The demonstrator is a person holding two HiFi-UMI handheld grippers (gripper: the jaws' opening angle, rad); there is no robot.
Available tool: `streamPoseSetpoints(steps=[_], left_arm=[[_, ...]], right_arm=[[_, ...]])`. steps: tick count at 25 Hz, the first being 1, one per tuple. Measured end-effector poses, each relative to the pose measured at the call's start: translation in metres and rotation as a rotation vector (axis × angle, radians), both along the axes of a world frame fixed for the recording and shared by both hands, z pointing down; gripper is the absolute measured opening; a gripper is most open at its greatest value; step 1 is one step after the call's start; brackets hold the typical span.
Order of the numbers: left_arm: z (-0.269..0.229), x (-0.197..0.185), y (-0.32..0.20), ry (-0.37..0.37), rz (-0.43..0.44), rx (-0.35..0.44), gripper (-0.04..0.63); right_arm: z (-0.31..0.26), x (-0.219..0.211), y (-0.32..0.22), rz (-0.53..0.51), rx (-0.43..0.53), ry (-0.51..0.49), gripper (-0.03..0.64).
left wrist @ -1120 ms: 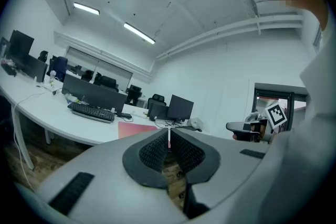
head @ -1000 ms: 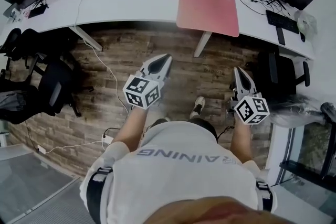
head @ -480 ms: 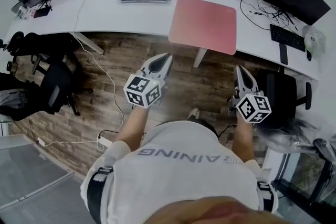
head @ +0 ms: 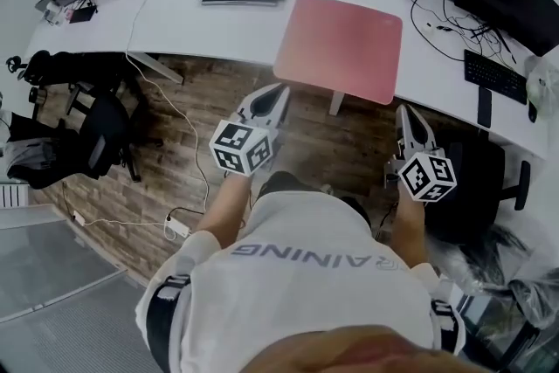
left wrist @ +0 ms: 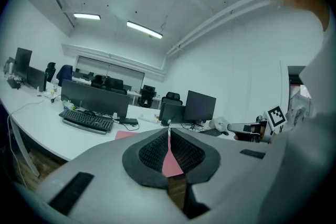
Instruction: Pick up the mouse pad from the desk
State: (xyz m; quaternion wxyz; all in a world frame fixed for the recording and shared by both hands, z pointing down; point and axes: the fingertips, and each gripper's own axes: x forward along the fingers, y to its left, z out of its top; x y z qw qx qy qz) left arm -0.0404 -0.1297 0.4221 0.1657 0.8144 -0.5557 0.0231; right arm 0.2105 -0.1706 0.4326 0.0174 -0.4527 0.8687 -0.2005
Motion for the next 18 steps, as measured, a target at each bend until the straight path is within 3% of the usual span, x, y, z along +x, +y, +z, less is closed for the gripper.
streamPoseSetpoints(steps=[10,18], left_arm=[[0.007,-0.007,-0.074,0.027,0.027,-0.013,0.041],[0.004,-0.047,-0.146,0.043,0.06,0.002,0.041]], right_arm=[[0.003,-0.004,-0.066,0.034,-0.018,0.032,0.021],[-0.008,-0.04,-0.127,0.076,-0.011,0.068,0.021]])
